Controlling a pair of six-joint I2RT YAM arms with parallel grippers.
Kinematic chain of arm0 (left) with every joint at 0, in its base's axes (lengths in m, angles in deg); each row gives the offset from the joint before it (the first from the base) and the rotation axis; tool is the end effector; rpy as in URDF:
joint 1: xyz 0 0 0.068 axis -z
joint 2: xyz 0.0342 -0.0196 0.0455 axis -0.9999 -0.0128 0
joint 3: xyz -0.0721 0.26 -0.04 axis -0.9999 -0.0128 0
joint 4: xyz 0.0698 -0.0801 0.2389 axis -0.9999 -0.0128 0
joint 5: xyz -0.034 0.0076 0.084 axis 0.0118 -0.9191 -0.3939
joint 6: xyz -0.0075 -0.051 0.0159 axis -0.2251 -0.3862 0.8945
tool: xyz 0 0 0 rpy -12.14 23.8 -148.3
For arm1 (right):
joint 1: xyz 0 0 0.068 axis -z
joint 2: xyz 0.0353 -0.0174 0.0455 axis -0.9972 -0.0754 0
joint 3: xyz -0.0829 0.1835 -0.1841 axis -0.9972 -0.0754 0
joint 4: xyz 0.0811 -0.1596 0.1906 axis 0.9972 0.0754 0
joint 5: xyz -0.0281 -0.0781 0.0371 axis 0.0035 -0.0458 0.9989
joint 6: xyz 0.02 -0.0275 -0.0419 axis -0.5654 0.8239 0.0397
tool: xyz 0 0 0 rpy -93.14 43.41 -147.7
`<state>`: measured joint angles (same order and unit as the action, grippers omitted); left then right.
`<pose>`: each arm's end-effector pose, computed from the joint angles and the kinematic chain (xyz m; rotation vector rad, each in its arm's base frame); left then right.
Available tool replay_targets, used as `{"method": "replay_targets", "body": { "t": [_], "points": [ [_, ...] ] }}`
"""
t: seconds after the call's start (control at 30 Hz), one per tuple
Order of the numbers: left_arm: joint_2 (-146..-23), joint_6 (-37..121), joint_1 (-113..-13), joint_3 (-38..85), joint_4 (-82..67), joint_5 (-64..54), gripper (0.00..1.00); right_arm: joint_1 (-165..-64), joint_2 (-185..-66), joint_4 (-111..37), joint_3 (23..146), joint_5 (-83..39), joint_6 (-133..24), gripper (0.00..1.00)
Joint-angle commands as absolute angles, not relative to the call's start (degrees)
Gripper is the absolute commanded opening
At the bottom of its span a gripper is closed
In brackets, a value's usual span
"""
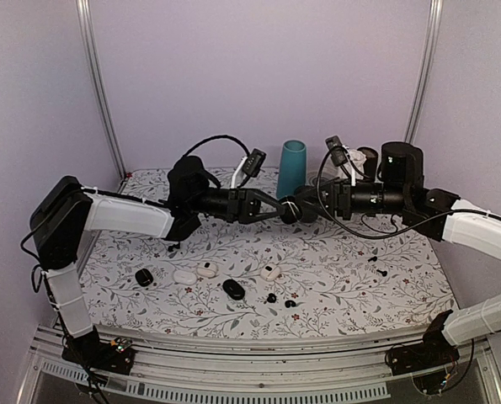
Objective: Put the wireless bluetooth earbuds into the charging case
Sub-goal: Pass from the right arm to the left, then open the charging case.
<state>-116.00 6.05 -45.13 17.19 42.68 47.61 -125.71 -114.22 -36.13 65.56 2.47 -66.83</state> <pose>0.2740 -0.3092 0.2658 1.0266 1.5467 -1.9311 0.2039 0.1963 0.3362 -0.7774 1.8189 1.2182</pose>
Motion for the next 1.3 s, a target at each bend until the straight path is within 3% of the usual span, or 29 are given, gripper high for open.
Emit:
{"method": "replay_targets", "body": {
  "t": [0.0, 0.27, 0.5, 0.9, 1.27],
  "points": [
    [-114.4, 1.0, -45.7, 16.0, 53.0, 42.1, 0.0, -125.8, -111.7, -45.0, 62.6, -1.5, -70.3, 0.66],
    [-111.6, 3.0, -45.6, 14.2, 51.5, 31.7, 0.0, -127.8, -107.3, -57.4, 55.8, -12.7, -76.4, 0.67],
    [-106.3, 10.4, -44.5, 12.7, 44.4, 22.4, 0.0, -130.8, -107.1, -58.6, 55.1, -21.2, -77.5, 0.68],
    [-102.7, 14.6, -42.7, 11.3, 39.5, 13.9, 0.0, -131.0, -108.3, -59.9, 55.2, -18.5, -79.3, 0.71],
    [-103.5, 13.3, -41.8, 12.4, 41.6, 15.8, 0.0, -130.9, -111.7, -59.8, 58.0, -17.4, -79.0, 0.72]
  ]
}}
